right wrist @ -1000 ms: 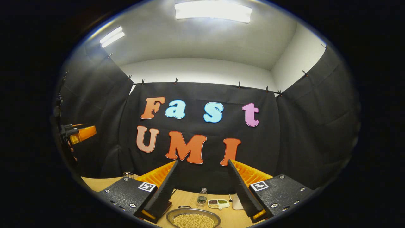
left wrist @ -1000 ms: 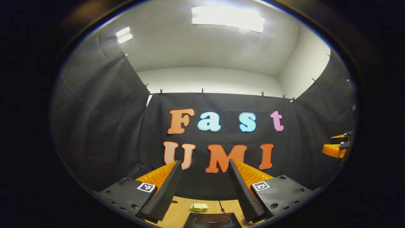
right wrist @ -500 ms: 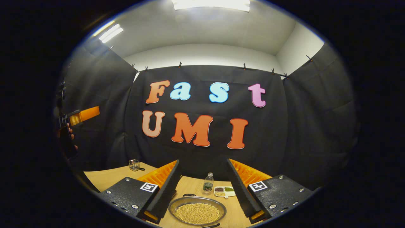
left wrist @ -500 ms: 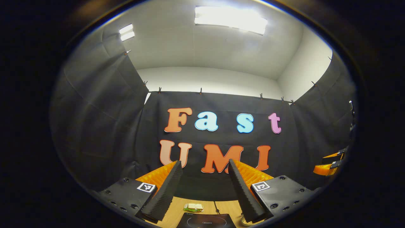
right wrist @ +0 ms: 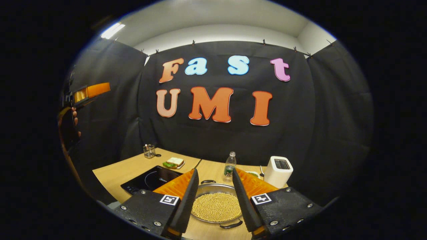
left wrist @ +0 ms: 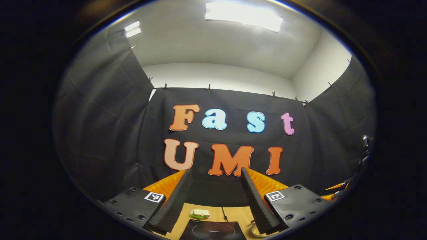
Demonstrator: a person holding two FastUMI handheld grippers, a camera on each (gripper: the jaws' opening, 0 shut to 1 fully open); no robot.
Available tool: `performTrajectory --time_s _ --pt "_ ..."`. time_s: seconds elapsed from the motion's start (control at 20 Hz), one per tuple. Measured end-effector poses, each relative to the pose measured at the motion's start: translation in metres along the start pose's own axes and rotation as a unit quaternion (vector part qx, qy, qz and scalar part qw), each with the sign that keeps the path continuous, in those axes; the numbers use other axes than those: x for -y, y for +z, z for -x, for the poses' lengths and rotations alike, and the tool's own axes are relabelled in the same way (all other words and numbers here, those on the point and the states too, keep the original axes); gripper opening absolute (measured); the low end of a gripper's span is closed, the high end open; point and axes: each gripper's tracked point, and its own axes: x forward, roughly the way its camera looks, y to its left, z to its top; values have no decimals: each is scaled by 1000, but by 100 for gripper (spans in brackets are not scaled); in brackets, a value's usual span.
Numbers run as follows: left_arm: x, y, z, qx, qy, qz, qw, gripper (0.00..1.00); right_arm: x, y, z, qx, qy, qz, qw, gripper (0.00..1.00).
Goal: First push the handle of the pot to place it horizontally, then grasp the pot with both hands and set it on the induction cooktop.
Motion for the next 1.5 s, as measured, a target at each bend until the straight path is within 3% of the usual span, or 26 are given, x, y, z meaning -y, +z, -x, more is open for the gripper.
performTrajectory --time_s 0.2,0.3,0.4,0.5,0.55,0.7,1.0,1.2,1.35,1.5 --pt "2 -1 -1 2 1 -16 1000 97 -7 -52 -11 -79 18 -18 997 45" --pt "6 -5 -1 -1 -2 -19 1000 93 -14 -77 -14 -119 35 -42 991 32" --pt "7 -10 -2 -6 -3 -21 1000 95 -16 -99 -17 -156 45 -62 985 20" --pt "9 -14 -3 -12 -4 -24 1000 93 -18 -117 -18 -185 56 -74 978 13" --pt "9 -16 -4 -14 -4 -25 1000 97 -21 -125 -19 -198 64 -81 975 12" --pt "14 -22 -2 -23 -10 -26 999 95 -25 -145 -17 -239 81 -98 963 12" --pt "17 -19 1 -23 -14 -30 999 97 -52 -198 -9 -355 131 -132 916 8" --pt "13 -14 6 -14 -10 -33 999 97 -51 -226 -7 -413 126 -150 889 6" --pt "12 -10 11 -6 -9 -31 999 97 -54 -242 -9 -433 124 -158 879 6" --pt "9 -5 14 -3 -9 -29 1000 97 -47 -254 -15 -444 108 -152 876 6"
